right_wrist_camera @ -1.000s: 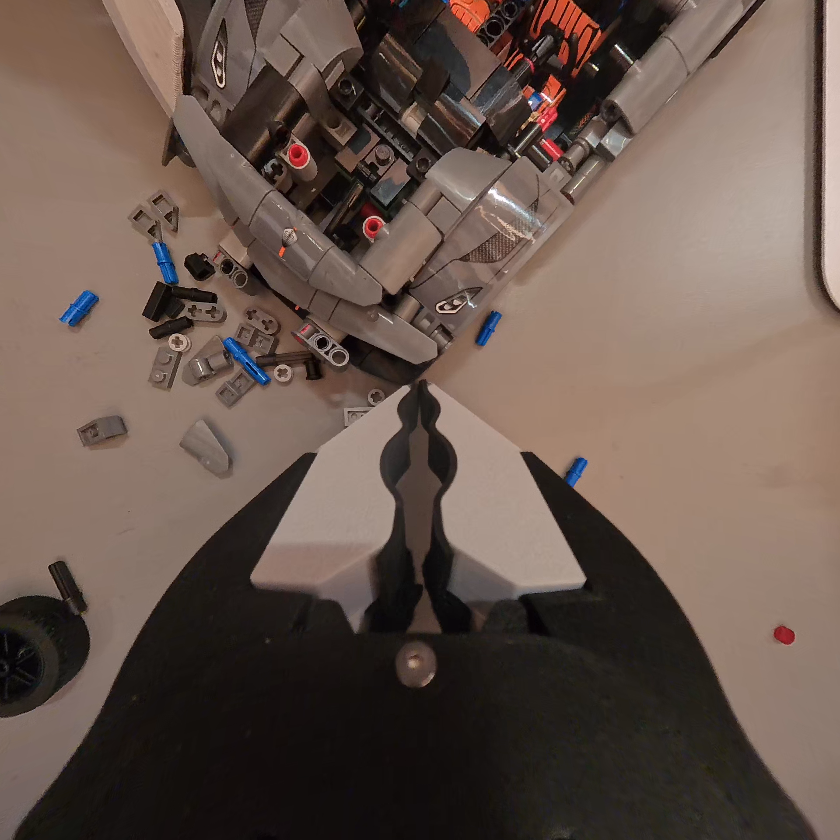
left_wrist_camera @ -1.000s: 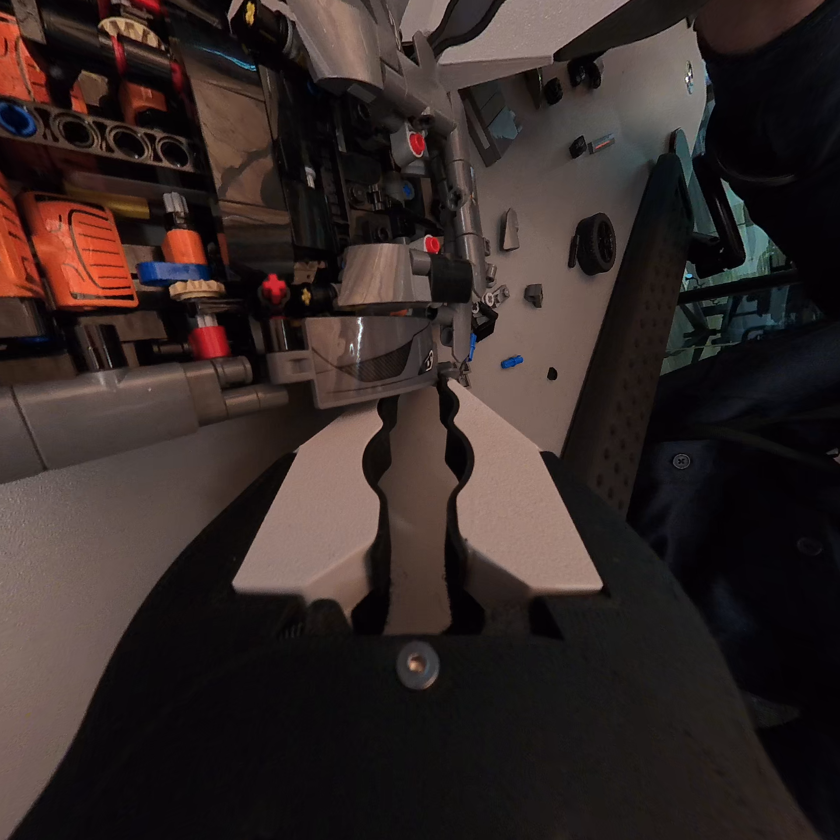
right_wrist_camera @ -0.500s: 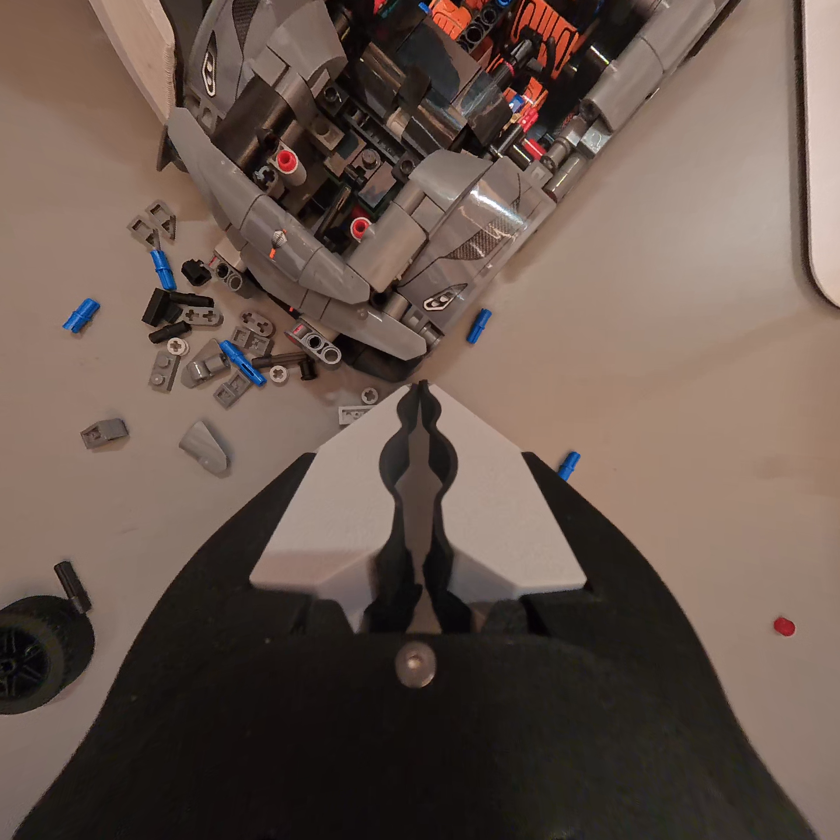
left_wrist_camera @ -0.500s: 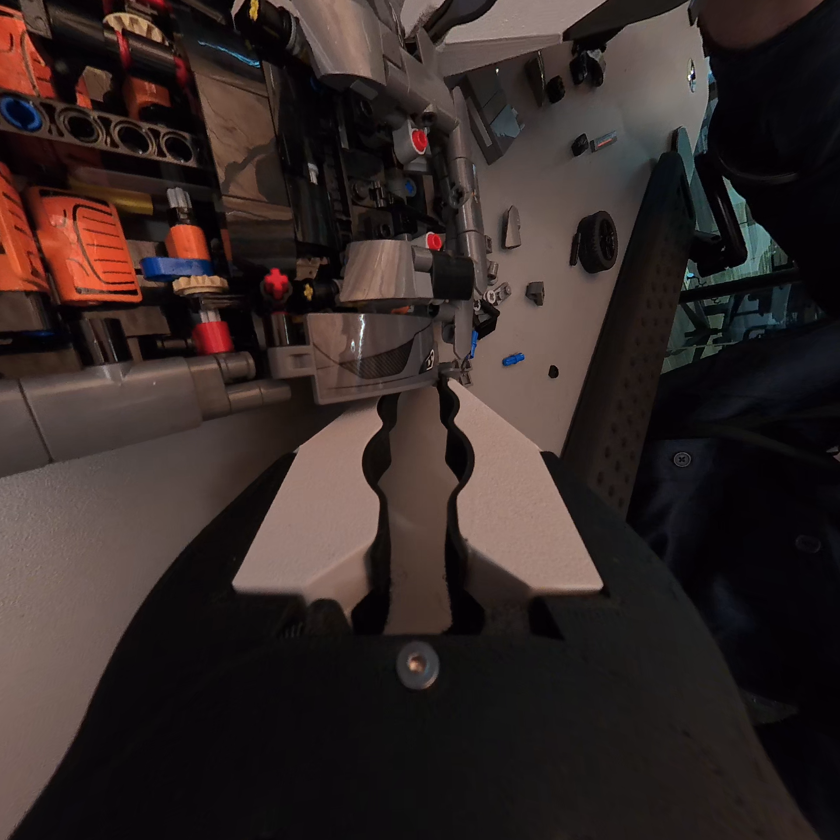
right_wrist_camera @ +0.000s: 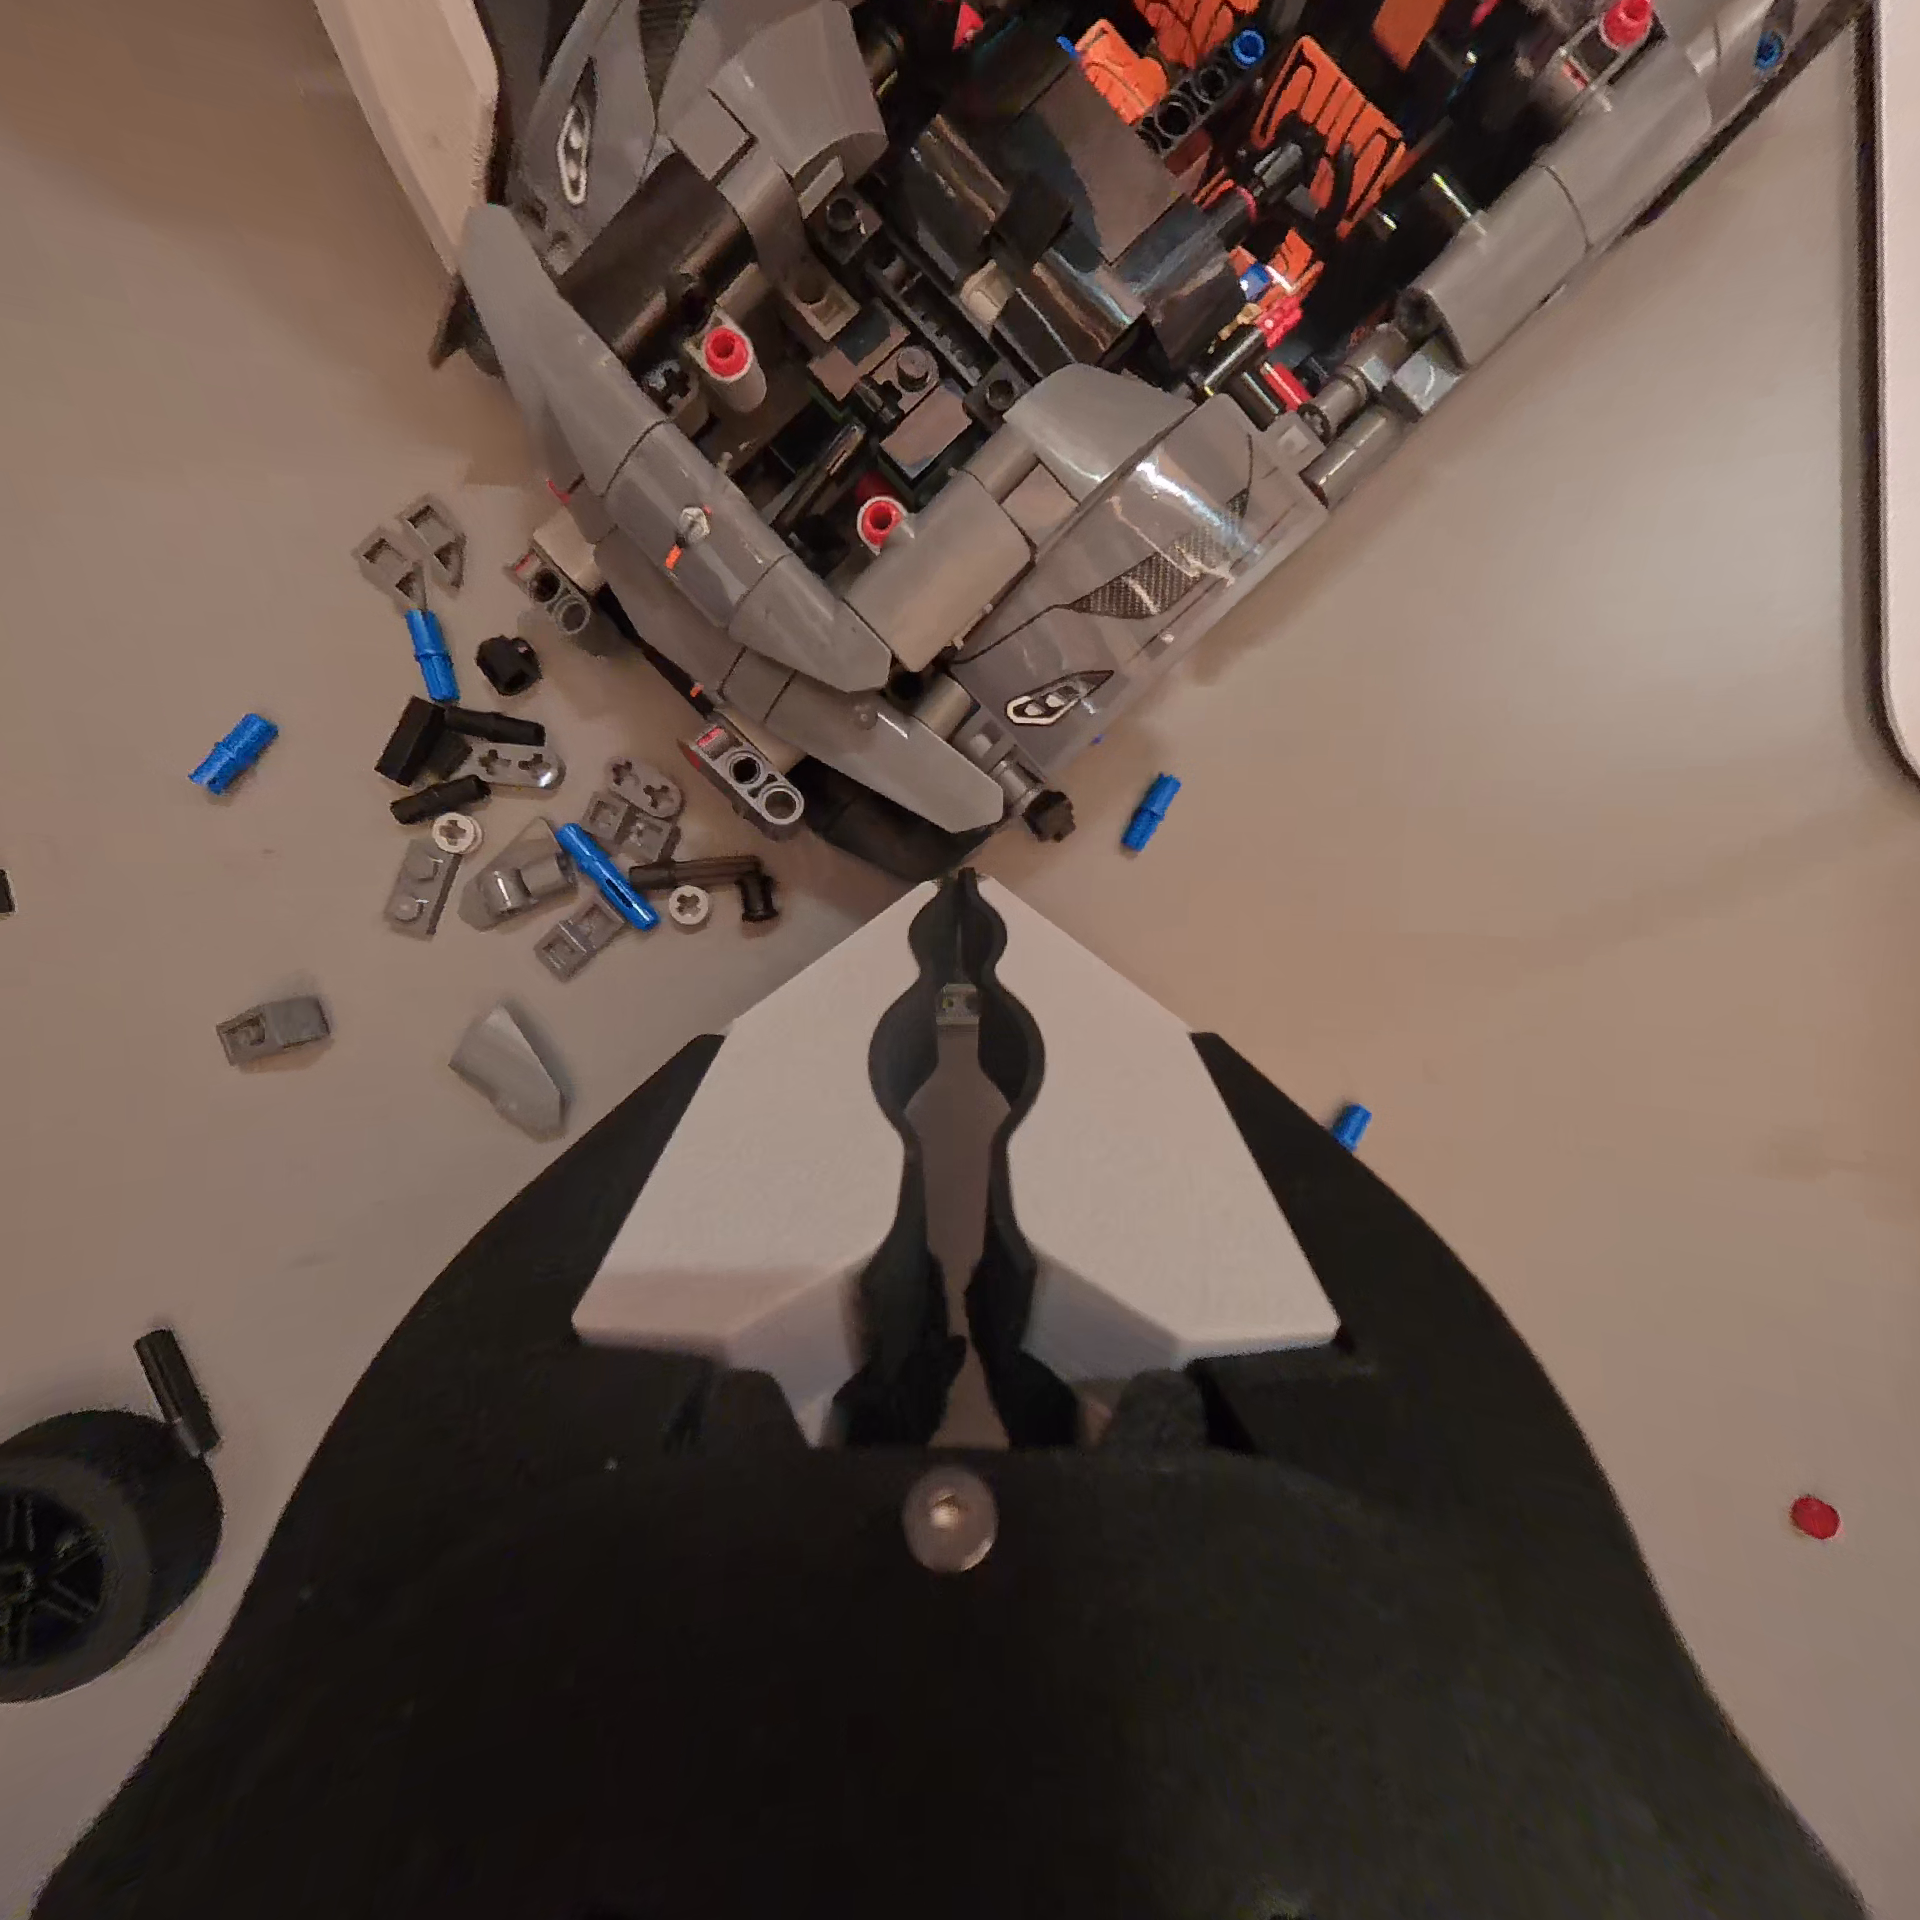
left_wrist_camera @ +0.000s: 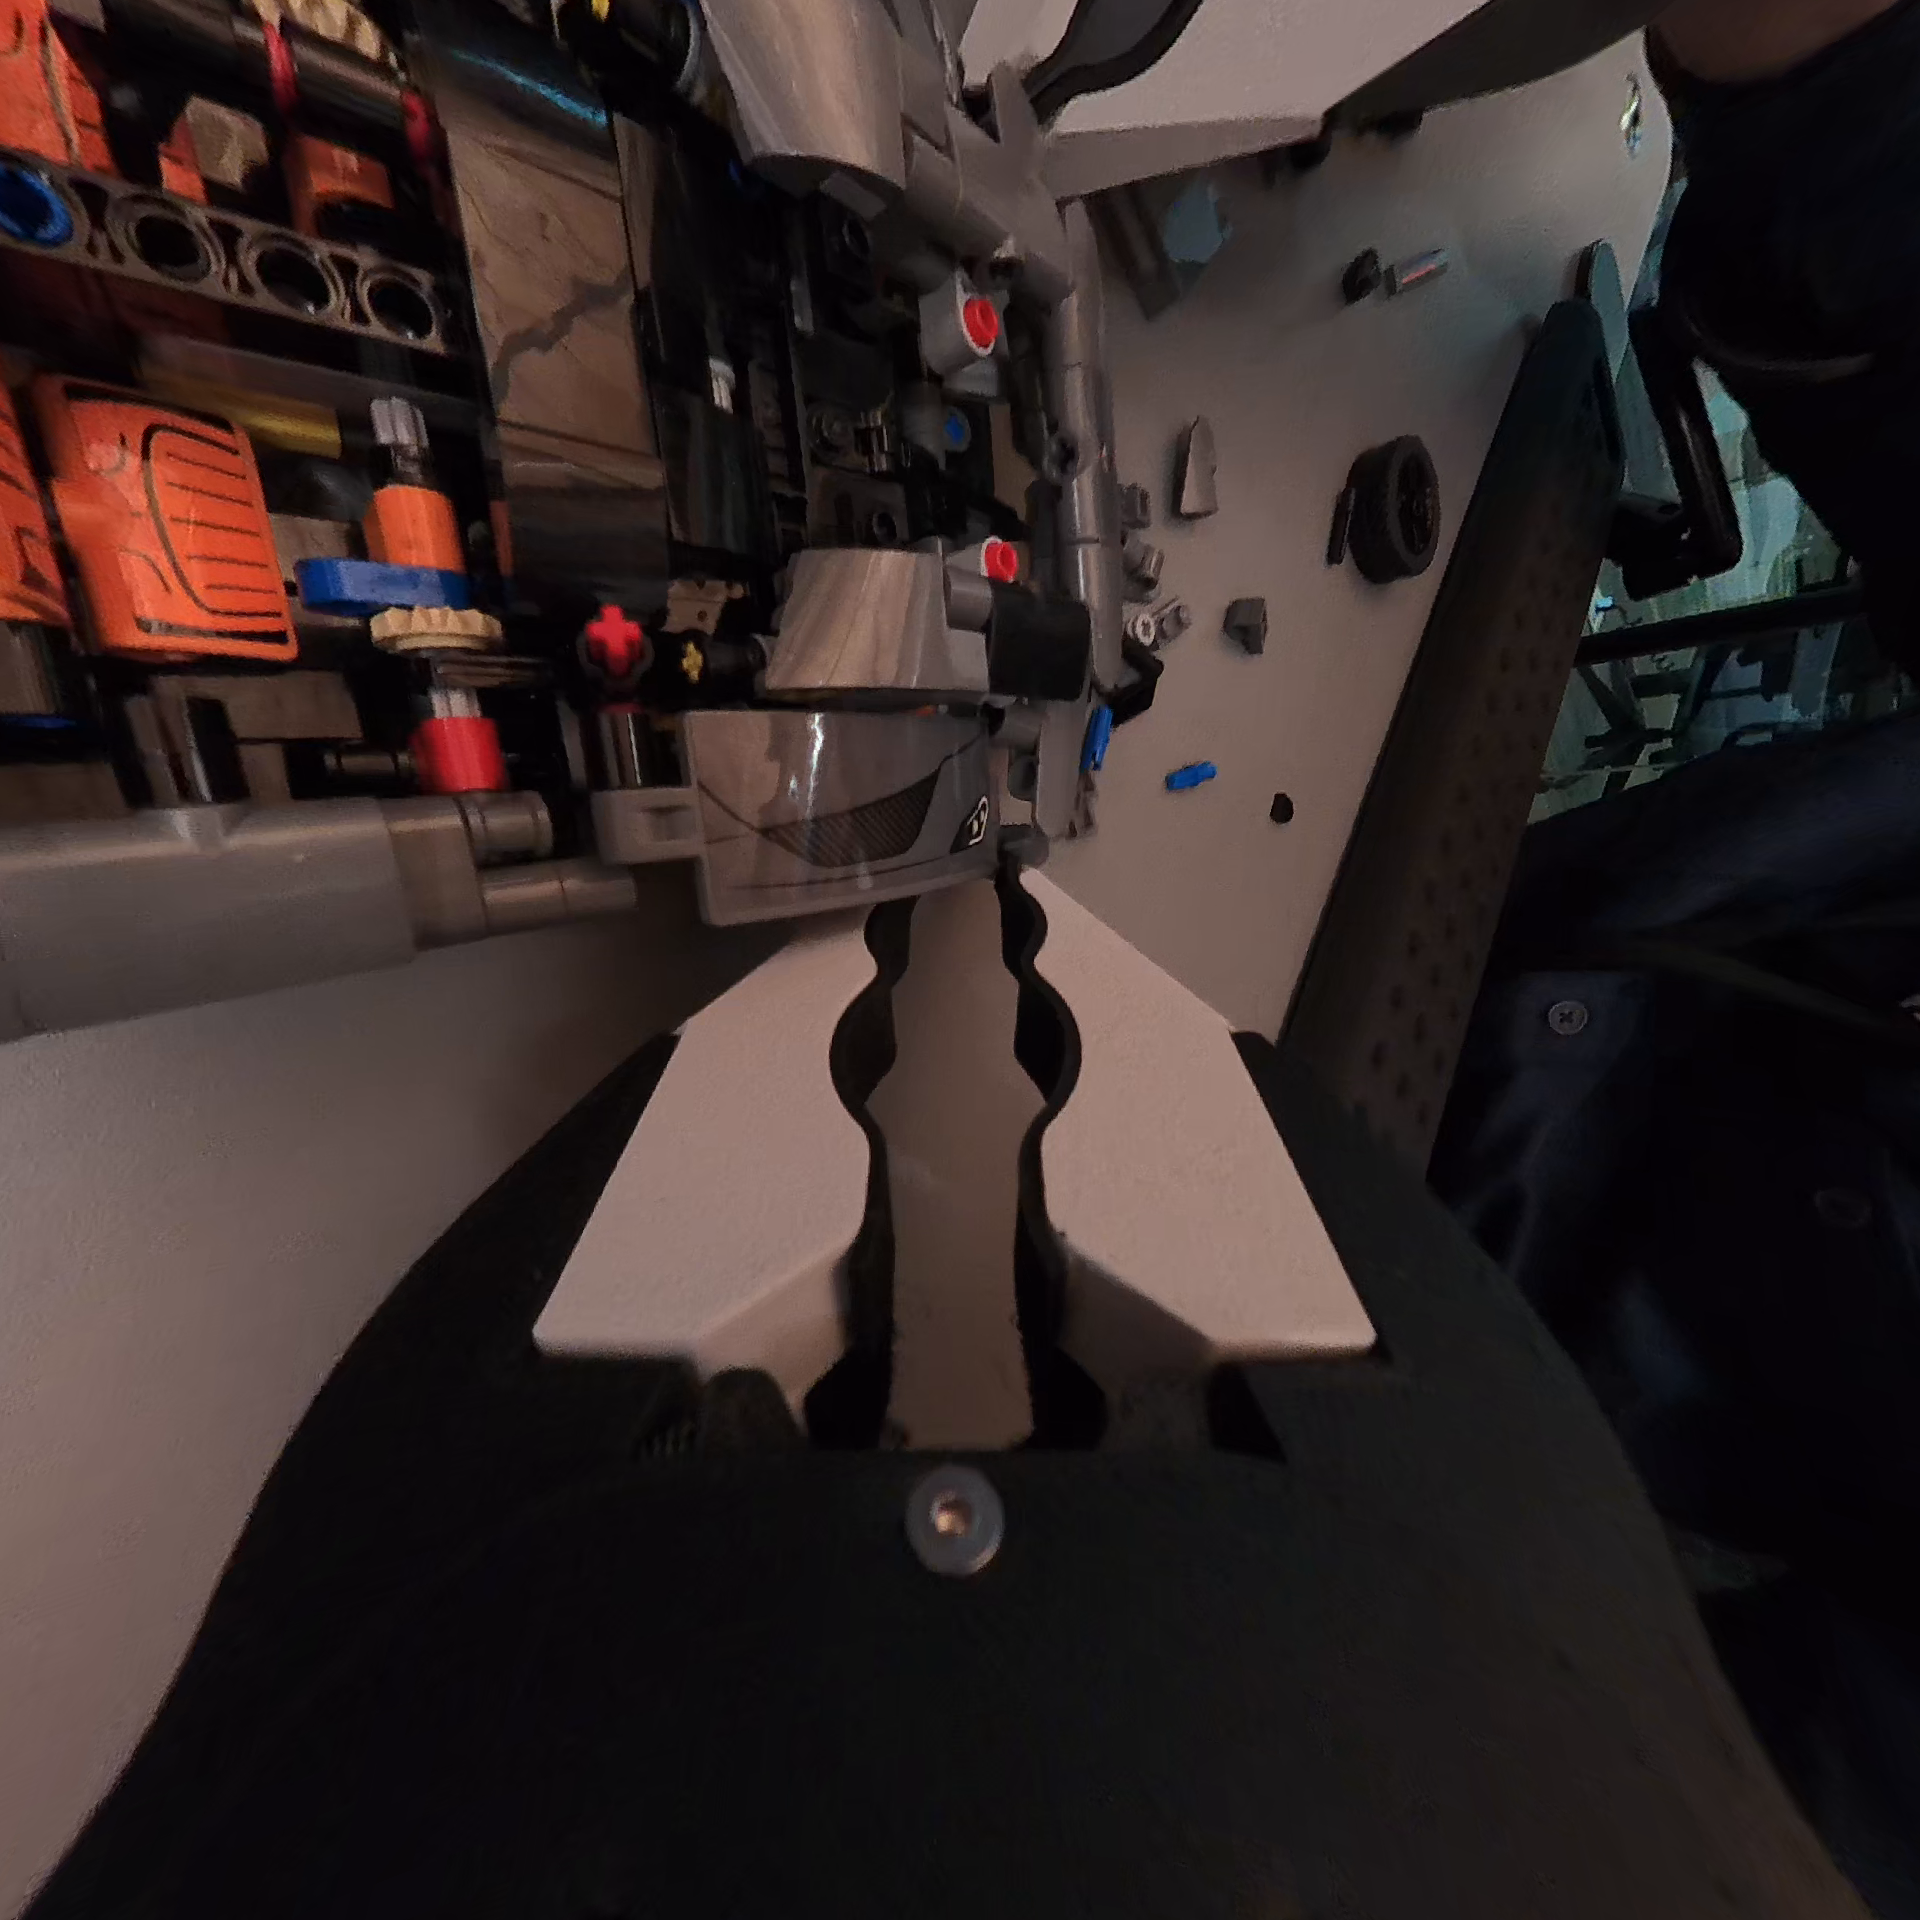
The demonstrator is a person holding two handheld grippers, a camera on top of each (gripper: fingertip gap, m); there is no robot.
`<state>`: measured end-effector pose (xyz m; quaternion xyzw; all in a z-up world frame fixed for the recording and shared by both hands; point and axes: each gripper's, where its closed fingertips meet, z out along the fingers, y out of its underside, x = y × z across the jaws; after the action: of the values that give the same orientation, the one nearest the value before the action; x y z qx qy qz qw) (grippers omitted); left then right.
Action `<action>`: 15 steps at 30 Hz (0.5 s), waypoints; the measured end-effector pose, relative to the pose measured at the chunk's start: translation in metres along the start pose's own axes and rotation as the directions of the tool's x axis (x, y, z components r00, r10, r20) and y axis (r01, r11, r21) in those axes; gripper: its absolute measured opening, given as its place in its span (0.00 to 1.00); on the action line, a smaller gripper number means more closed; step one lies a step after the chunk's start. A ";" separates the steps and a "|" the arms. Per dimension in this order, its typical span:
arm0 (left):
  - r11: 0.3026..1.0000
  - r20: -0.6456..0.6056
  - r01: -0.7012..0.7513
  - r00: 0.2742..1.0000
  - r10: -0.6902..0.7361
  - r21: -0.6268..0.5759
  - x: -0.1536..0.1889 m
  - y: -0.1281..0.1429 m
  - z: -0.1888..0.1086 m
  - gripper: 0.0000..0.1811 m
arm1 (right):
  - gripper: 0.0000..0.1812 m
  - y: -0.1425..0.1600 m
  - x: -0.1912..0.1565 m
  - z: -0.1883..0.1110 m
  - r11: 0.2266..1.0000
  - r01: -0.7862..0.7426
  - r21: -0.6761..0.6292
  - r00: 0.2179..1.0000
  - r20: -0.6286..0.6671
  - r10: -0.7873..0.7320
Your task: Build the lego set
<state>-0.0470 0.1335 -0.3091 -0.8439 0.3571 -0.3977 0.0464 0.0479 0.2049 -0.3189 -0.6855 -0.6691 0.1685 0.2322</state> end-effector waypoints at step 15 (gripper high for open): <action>0.999 -0.052 -0.017 0.999 0.015 -0.031 0.014 0.008 0.006 0.21 | 0.00 0.000 0.009 -0.006 0.999 -0.038 0.010 0.999 -0.009 0.038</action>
<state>-0.0412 0.1170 -0.3072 -0.8311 0.3712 -0.4133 0.0270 0.0516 0.2132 -0.3130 -0.6977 -0.6541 0.1730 0.2355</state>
